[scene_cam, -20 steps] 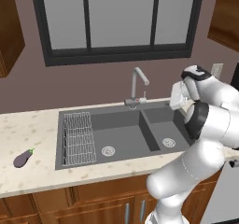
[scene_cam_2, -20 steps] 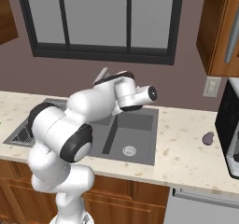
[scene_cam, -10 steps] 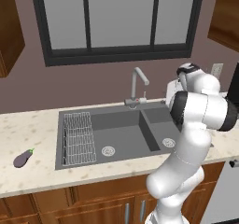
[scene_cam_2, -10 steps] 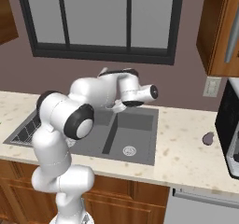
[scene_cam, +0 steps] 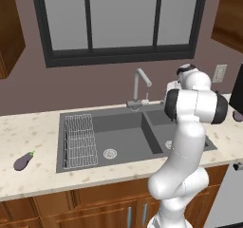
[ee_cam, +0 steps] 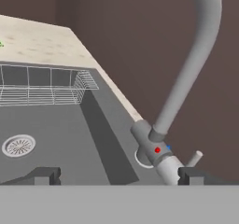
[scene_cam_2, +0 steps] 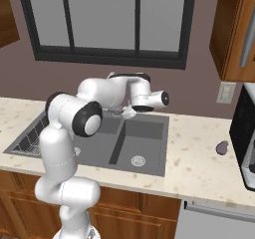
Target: Turn on the sink faucet. Then move the eggplant from the counter to the sink. Turn off the sink. Move the vegetable from the sink to the pot next to the stove. Finally move the pot to the rear right burner.
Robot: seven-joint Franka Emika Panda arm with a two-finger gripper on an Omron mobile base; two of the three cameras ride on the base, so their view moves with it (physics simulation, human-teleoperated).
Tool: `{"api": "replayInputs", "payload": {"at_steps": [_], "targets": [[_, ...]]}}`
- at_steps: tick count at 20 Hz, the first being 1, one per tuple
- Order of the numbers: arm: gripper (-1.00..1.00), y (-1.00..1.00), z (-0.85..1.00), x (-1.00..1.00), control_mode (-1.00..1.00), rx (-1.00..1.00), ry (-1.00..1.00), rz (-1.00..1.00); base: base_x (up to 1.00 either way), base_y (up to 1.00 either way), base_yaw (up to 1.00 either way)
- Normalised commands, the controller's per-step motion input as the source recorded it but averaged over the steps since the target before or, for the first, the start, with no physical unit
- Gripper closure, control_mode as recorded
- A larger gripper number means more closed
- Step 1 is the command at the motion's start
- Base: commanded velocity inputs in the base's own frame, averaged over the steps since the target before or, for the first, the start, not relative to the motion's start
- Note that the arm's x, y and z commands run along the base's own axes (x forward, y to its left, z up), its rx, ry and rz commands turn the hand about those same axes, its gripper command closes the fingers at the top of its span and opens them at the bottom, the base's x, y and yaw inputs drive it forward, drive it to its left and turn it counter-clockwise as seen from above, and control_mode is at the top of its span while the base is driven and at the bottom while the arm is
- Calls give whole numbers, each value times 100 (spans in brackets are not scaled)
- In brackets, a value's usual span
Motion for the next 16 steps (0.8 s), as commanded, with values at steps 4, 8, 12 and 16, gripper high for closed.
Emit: {"api": "replayInputs", "payload": {"at_steps": [4, 8, 12, 16], "targets": [[-100, 1, -16, 36, -100, 0, -1, 0, 0, 0, 0], [-100, 2, -16, 40, -100, 0, 0, 0, 0, 0, 0], [-100, 10, -10, 42, -100, 0, 0, 0, 0, 0, 0], [-100, 4, -8, 41, -100, 0, 0, 0, 0, 0, 0]]}}
